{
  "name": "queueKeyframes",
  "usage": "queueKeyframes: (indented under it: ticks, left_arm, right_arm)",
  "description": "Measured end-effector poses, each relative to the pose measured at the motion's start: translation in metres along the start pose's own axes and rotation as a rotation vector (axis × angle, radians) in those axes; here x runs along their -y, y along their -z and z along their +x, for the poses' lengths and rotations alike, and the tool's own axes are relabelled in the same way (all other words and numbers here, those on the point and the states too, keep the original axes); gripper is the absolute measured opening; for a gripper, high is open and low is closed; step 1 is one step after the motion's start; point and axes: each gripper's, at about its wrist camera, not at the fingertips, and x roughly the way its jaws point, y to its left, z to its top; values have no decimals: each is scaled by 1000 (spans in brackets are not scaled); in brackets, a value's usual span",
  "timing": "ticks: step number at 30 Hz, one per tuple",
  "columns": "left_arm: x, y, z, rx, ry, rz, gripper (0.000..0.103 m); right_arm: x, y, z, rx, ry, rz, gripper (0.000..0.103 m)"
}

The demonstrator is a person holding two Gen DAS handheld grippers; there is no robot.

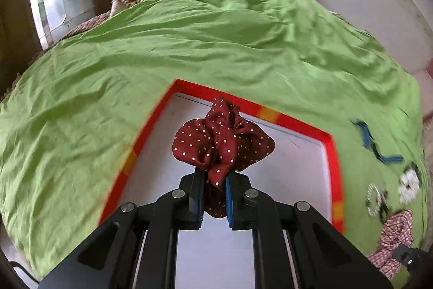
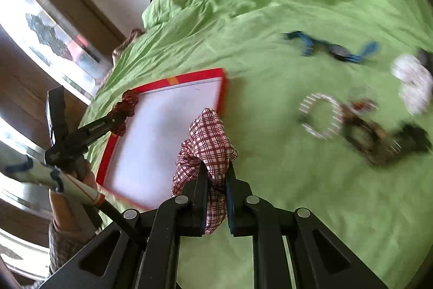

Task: Organize jewelry
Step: 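Carry both scrunchies into the red-rimmed box and open both tools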

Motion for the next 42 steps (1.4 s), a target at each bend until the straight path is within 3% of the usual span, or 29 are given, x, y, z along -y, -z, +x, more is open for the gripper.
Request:
queueKeyframes:
  ticks: [5,8,15,18,20,27,29,35,42]
  left_arm:
    - [-25,-3,28,9,-3,-24,12]
    - [-33,-9,38,-26,77,-74,12]
    - [-43,-14,43,-37,81,-97,14]
    - [-54,-15,43,-39,87,-140,21]
    - [-59,-15,42,-37,103,-158,25]
    - [-56,-12,25,11,130,-151,44]
    - [-54,-10,18,25,130,-143,50]
    - [-43,-2,-3,56,171,-114,52]
    - [-1,21,-34,150,188,-20,52]
  right_arm:
    - [-40,-38,71,-54,37,-51,12]
    - [-59,-56,109,-66,64,-86,12]
    - [-86,-75,157,-72,107,-136,13]
    - [-95,-80,165,-48,154,-167,21]
    - [-101,-79,163,-34,183,-195,40]
    - [-98,-69,109,34,225,-229,49]
    - [-87,-60,86,55,248,-224,56]
    - [-22,-18,13,85,357,-167,57]
    - [84,46,-65,66,480,27,57]
